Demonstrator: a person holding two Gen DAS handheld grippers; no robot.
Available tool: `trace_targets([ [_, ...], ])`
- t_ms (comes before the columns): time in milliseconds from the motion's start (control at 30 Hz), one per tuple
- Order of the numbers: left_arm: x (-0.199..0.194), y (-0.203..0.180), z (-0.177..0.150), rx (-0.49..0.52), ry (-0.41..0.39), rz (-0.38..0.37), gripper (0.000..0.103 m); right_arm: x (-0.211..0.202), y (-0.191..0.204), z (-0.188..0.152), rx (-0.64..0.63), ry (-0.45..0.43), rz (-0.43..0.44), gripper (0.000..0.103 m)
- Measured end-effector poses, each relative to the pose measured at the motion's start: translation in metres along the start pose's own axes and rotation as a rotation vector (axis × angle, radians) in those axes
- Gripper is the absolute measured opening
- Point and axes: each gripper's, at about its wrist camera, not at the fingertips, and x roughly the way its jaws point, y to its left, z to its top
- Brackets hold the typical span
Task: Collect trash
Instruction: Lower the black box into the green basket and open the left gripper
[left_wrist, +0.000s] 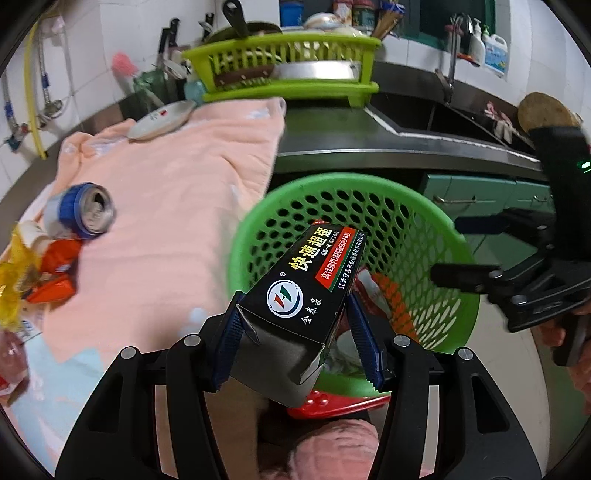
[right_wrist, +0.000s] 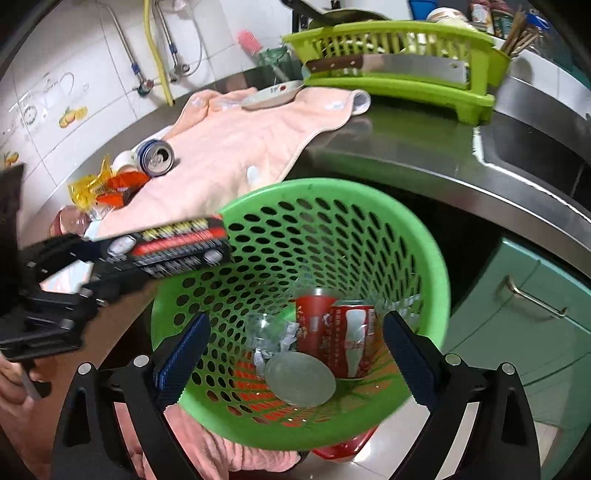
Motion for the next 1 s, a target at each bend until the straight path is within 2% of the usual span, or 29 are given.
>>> trace_targets([
  [300, 0.032, -0.016, 0.003, -0.006, 0.067, -0.032, 0.056, -0.012, -0.017, -0.007, 0.029, -0.017, -0.021, 0.091],
  [467, 0.035, -0.022, 0.006, -0.004, 0.07, -0.037, 0.058, -0.015, -0.02, -0.009, 0.036, -0.022, -0.024, 0.091],
  [533, 0.033, -0.024, 0.007, -0.006, 0.064, -0.033, 0.066, -0.016, -0.019, -0.008, 0.036, -0.024, -0.024, 0.091],
  [733, 0.019, -0.017, 0.005, -0.019, 0.045, -0.015, 0.066, -0.019, -0.011, -0.003, 0.014, -0.032, -0.018, 0.091],
  [1000, -0.017, 0.017, -0.006, -0.07, 0.005, 0.044, 0.066, -0.016, 0.017, 0.008, -0.043, -0.033, 0.007, 0.091],
])
